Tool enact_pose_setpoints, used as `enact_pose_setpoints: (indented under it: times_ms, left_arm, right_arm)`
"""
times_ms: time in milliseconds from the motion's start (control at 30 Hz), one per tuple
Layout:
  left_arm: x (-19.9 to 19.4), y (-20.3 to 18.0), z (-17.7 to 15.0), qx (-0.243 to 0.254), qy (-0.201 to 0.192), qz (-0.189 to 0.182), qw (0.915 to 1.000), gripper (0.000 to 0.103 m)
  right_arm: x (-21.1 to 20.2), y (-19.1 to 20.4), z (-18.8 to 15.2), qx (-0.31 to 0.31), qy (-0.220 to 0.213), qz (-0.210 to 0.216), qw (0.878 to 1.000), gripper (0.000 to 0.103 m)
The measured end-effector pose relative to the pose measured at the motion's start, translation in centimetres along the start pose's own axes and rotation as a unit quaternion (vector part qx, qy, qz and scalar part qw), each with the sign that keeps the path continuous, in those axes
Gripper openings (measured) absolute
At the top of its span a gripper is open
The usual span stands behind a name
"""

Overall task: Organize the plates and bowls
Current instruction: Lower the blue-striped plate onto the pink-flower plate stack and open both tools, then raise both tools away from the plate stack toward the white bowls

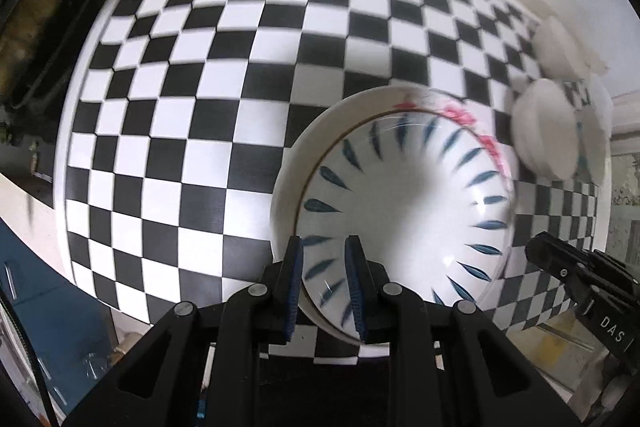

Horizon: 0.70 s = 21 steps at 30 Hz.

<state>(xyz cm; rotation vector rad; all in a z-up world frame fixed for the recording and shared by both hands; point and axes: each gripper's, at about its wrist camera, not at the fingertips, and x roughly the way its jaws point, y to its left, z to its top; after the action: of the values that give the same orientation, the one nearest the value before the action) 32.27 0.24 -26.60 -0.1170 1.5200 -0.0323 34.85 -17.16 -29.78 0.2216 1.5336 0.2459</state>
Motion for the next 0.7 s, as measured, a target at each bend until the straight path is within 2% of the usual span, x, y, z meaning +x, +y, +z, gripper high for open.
enact_pose_setpoints:
  times_ms: [333,567,633,700]
  left_arm:
    - [-9.2,-1.2,-4.3,0.045,-0.103,0.010,0.9937,0.019]
    - [-14.0,-1.4,-7.9,0.075,-0.137,0.000,0.9877,0.020]
    - [-15.3,-1.3,-9.1,0.083,-0.146,-0.001,0.9858,0.021]
    - [-16.2,-1.3,-10.1,0.090,-0.153,-0.005,0.9842,0.028]
  right_arm:
    - [-7.9,4.2,-4.7,-0.023,-0.079,-0.022,0.996,0.018]
    - [-13.3,7.3,-9.1,-0.030,-0.125,-0.033,0.991,0.018]
    - [-14.3,7.8,-10.3,-0.028,-0.134,-0.038,0.990,0.029]
    - [-15.2,8.4,-11.4,-0.028,-0.142,-0.043,0.989,0.038]
